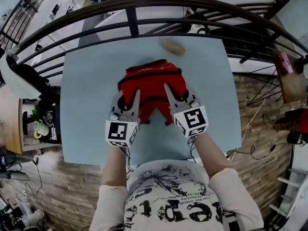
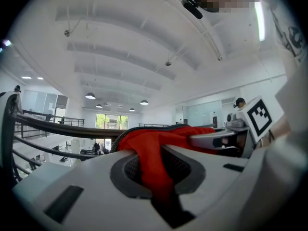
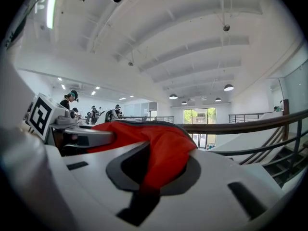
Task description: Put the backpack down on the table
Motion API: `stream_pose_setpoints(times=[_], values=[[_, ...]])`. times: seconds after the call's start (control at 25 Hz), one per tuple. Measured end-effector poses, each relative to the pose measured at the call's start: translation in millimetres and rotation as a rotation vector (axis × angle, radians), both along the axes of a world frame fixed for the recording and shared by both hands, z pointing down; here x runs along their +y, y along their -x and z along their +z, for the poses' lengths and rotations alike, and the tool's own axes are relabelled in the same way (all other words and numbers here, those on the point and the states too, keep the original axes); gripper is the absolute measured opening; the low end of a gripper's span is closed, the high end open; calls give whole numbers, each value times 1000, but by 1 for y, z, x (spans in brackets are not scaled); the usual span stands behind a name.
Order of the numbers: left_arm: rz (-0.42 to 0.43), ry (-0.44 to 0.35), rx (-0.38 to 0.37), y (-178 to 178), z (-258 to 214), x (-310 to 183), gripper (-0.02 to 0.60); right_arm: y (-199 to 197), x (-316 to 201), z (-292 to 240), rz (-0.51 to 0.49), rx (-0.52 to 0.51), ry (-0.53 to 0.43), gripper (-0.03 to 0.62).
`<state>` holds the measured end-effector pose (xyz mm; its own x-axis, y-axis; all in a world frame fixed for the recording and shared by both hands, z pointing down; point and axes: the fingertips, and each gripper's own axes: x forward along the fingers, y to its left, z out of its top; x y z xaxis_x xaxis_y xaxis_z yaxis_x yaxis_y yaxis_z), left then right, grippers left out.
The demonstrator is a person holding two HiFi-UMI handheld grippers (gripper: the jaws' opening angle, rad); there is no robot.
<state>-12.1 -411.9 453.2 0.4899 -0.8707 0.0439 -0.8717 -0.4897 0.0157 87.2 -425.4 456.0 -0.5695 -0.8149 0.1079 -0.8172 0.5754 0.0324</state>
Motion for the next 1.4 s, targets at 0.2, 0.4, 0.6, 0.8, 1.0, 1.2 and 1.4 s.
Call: stream_pose_setpoints(times=[0.2,0.4,0.6,0.8,1.0,1.2,1.4], values=[[15,54,9,-2,30,33,40,-3,33,29,12,-2,54,46],[38,128,16,0,66,70,40,-3,71,65,34,-4,116,57],[49,192,18,5,99,99,40,0,102,98,55,-1,177,71],[53,265,12,7,140,127,55,-1,130,137,73,31,234,87],[64,323,16,8,175,148,74,-6,153,164,88,61,241,103],[73,385,-10,8,217,162,95,-11,168,201,108,80,281,118],[41,400,-6,14,239,167,146,-18,179,232,128,100,323,187]])
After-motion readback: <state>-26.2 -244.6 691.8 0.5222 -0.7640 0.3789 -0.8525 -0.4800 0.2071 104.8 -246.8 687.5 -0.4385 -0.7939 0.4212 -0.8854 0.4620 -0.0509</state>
